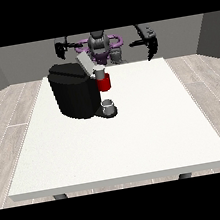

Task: Insert the coffee pod into the coffee machine and close the lid

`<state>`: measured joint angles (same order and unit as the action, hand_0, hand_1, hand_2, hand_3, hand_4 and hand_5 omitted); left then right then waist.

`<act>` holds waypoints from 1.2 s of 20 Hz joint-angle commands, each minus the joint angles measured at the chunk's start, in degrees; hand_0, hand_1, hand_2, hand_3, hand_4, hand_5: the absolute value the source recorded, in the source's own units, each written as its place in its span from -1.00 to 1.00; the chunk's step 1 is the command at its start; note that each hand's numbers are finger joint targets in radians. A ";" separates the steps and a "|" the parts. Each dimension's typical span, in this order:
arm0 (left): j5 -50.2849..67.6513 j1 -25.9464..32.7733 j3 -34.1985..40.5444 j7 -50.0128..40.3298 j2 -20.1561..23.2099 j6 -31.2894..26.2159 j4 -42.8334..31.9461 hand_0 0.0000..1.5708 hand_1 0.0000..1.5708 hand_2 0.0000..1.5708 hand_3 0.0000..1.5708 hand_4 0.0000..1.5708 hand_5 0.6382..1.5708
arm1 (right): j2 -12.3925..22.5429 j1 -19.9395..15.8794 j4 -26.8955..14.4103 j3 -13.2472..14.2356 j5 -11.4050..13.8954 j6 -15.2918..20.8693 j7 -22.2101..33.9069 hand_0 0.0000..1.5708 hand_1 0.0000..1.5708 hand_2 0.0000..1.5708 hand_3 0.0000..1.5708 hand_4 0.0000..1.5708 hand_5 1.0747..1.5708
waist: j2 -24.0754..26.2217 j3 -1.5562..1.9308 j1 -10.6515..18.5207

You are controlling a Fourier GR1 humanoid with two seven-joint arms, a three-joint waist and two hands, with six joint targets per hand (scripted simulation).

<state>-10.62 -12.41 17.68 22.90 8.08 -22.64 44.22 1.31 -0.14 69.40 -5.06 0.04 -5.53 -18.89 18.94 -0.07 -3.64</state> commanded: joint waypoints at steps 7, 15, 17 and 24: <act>1.50 6.99 -0.62 3.23 -0.59 -0.19 3.58 -1.00 -1.00 -1.00 -1.00 -0.77 1.00 | -0.68 -3.39 21.64 -7.11 4.47 5.12 10.16 -1.00 -1.00 -1.00 -1.00 -0.68 1.00 | -1.66 0.04 -1.00; 4.05 6.37 -3.25 5.22 -1.41 -1.90 10.68 -1.00 -1.00 -1.00 -1.00 -0.77 1.00 | -1.29 -7.37 23.02 -7.22 8.56 11.25 13.56 -1.00 -1.00 -1.00 -1.00 -0.53 1.00 | -12.26 0.07 5.03; 6.09 2.42 -3.47 1.85 -1.90 -2.55 13.66 -1.00 -1.00 -1.00 -1.00 -0.74 1.00 | -1.30 -10.39 19.32 -7.66 9.39 16.15 10.47 -1.00 -1.00 -1.00 -1.00 -0.63 1.00 | -14.41 0.08 6.87; 6.06 7.73 -7.44 1.64 -2.16 -3.49 21.81 -1.00 -1.00 -1.00 -1.00 -0.55 1.00 | -0.84 -16.25 13.99 -2.76 12.65 16.15 11.62 -1.00 -1.00 -1.00 -1.00 -0.71 1.00 | -16.15 0.08 8.95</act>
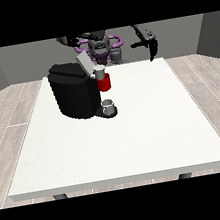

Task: Insert the coffee pod into the coffee machine and close the lid

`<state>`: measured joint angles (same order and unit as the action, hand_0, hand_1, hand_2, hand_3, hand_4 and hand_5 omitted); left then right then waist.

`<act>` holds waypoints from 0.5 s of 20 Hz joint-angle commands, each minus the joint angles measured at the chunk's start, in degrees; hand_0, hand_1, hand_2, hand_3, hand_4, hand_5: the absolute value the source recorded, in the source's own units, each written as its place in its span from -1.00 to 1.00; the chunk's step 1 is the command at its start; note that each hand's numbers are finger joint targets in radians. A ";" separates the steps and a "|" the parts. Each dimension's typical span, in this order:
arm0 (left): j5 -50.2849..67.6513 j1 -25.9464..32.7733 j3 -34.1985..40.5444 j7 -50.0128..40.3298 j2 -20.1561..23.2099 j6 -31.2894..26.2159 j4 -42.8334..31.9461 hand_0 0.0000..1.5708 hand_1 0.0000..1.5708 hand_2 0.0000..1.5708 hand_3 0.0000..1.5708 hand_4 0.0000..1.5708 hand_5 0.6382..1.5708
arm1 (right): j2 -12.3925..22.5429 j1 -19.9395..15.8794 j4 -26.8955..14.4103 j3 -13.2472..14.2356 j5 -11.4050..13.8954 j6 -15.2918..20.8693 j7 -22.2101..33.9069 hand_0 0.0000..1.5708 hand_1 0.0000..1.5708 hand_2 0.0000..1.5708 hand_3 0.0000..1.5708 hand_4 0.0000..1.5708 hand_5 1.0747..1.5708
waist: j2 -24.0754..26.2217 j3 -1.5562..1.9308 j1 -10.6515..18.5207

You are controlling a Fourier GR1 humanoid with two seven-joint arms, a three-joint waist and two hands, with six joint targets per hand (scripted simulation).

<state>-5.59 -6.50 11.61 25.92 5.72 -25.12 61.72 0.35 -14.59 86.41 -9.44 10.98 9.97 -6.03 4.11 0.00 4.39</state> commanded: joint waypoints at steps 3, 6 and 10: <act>0.62 1.43 -0.37 1.42 1.32 0.67 2.73 -1.00 -1.00 -1.00 -1.00 -0.53 1.00 | -0.16 -6.01 -4.68 3.36 0.90 0.84 -0.31 -1.00 -1.00 -1.00 -1.00 -0.55 1.00 | -3.96 0.01 0.59; 1.74 1.57 -0.24 0.67 1.69 0.58 4.34 -1.00 -1.00 -1.00 -1.00 -0.52 1.00 | 0.99 -7.03 -7.86 6.00 -0.73 -0.12 -2.54 -1.00 -1.00 -1.00 -1.00 -0.55 1.00 | -4.50 0.01 0.57; 3.18 1.75 -0.91 0.73 2.04 -1.96 6.00 -1.00 -1.00 -1.00 -1.00 -0.61 1.00 | 2.54 -10.98 -13.06 10.40 -1.13 1.53 -4.63 -1.00 -1.00 -1.00 -1.00 -0.54 1.00 | -6.67 0.01 2.05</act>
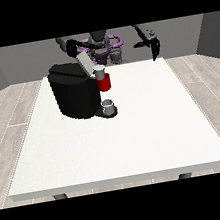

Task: Insert the coffee pod into the coffee machine and close the lid

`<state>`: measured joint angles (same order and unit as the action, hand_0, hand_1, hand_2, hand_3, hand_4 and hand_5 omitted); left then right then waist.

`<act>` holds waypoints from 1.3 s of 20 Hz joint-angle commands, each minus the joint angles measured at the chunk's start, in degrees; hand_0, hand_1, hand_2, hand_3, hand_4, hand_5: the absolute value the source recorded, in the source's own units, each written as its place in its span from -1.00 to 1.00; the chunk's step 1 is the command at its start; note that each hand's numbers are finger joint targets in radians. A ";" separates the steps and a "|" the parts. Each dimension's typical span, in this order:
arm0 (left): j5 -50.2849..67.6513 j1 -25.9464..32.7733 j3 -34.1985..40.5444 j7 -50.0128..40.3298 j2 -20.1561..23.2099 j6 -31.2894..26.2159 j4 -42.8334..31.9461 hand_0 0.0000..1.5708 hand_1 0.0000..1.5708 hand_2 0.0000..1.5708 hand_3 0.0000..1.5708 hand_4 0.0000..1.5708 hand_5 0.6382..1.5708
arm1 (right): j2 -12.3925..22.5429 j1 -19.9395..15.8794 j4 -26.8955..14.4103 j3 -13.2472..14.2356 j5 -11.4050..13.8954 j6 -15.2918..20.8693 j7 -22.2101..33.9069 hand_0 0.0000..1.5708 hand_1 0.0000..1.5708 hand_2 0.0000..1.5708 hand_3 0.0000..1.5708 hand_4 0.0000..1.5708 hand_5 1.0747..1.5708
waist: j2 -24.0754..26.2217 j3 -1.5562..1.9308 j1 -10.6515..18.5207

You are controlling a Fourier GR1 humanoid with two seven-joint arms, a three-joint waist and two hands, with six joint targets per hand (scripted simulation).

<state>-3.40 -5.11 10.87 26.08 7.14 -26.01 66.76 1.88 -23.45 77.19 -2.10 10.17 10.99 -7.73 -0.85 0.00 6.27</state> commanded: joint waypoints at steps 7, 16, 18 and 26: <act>0.67 -0.85 -0.26 1.07 0.07 2.06 0.80 -1.00 -1.00 -1.00 -1.00 -0.64 1.00 | 0.16 -7.33 -10.48 4.18 -0.21 1.45 -4.17 -1.00 -1.00 -1.00 -1.00 -0.41 1.00 | -3.86 -0.01 0.91; 0.82 -0.27 -2.19 -0.95 -0.80 2.33 2.24 -1.00 -1.00 -1.00 -1.00 -0.55 1.00 | 3.03 -12.31 -16.79 8.66 -3.22 -0.10 -5.18 -1.00 -1.00 -1.00 -1.00 -0.54 1.00 | -4.50 0.00 2.52; 4.16 -3.55 0.93 -2.83 2.13 -0.06 0.08 -1.00 -1.00 -1.00 -1.00 -0.56 1.00 | 4.05 -13.73 -16.41 7.29 -2.33 -1.89 -3.67 -1.00 -1.00 -1.00 -1.00 -0.69 1.00 | -4.74 -0.01 1.45; 2.27 -5.16 0.89 4.55 2.55 1.06 -4.49 -1.00 -1.00 -1.00 -1.00 -0.54 1.00 | 0.50 -15.72 -16.11 4.69 -0.83 0.20 -5.81 -1.00 -1.00 -1.00 -1.00 -0.50 1.00 | -8.29 -0.02 1.81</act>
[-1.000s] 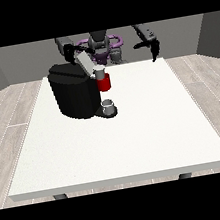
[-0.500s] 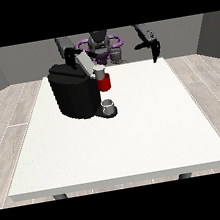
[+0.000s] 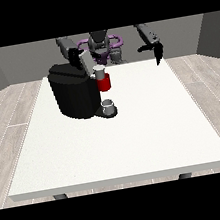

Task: Insert the coffee pod into the coffee machine and close the lid

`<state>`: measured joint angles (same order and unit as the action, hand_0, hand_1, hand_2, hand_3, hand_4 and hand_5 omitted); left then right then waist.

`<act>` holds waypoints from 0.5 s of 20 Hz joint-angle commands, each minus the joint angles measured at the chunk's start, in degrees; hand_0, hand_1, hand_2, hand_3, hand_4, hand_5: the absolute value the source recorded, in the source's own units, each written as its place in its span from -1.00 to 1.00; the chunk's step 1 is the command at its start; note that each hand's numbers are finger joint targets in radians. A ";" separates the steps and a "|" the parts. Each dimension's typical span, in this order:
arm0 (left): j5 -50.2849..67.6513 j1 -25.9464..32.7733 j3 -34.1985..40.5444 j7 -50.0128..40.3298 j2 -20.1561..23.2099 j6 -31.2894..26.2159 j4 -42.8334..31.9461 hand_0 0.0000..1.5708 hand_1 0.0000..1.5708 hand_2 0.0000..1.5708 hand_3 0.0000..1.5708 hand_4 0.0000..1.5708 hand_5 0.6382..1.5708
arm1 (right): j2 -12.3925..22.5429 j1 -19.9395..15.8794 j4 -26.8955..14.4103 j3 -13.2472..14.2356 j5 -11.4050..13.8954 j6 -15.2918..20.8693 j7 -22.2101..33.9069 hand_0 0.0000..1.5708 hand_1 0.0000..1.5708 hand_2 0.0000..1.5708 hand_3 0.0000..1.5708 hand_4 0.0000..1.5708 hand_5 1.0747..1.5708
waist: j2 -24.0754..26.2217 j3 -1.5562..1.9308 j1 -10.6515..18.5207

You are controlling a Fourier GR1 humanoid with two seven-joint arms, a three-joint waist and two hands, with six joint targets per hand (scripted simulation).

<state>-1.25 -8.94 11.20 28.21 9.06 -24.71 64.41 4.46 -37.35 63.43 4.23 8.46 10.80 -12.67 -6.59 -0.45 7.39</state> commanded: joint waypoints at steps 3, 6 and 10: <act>1.69 -0.54 -0.44 -1.74 1.21 -3.27 0.84 -1.00 -1.00 -1.00 -1.00 -0.52 1.00 | -2.54 -2.33 -4.30 -2.57 3.36 2.76 0.15 -1.00 -1.00 -1.00 -1.00 -0.54 1.00 | -0.77 0.45 4.48; 2.63 -4.68 0.49 -5.91 1.36 -1.74 0.05 -1.00 -1.00 -1.00 -1.00 -0.50 1.00 | -1.60 -7.09 -5.19 -1.99 3.12 2.24 2.49 -1.00 -1.00 -1.00 -1.00 -0.46 1.00 | -0.97 0.46 3.30; 0.77 -3.11 -0.90 -0.24 -0.35 -0.95 -2.83 -1.00 -1.00 -1.00 -1.00 -0.56 1.00 | -1.71 -9.74 -6.62 -3.32 5.67 3.14 4.90 -1.00 -1.00 -1.00 -1.00 -0.52 1.00 | -2.14 0.44 3.35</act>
<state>-0.04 -11.60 11.36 27.51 10.03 -26.27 61.99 3.00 -43.22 59.74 1.61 12.56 13.71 -9.32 -7.99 0.09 9.53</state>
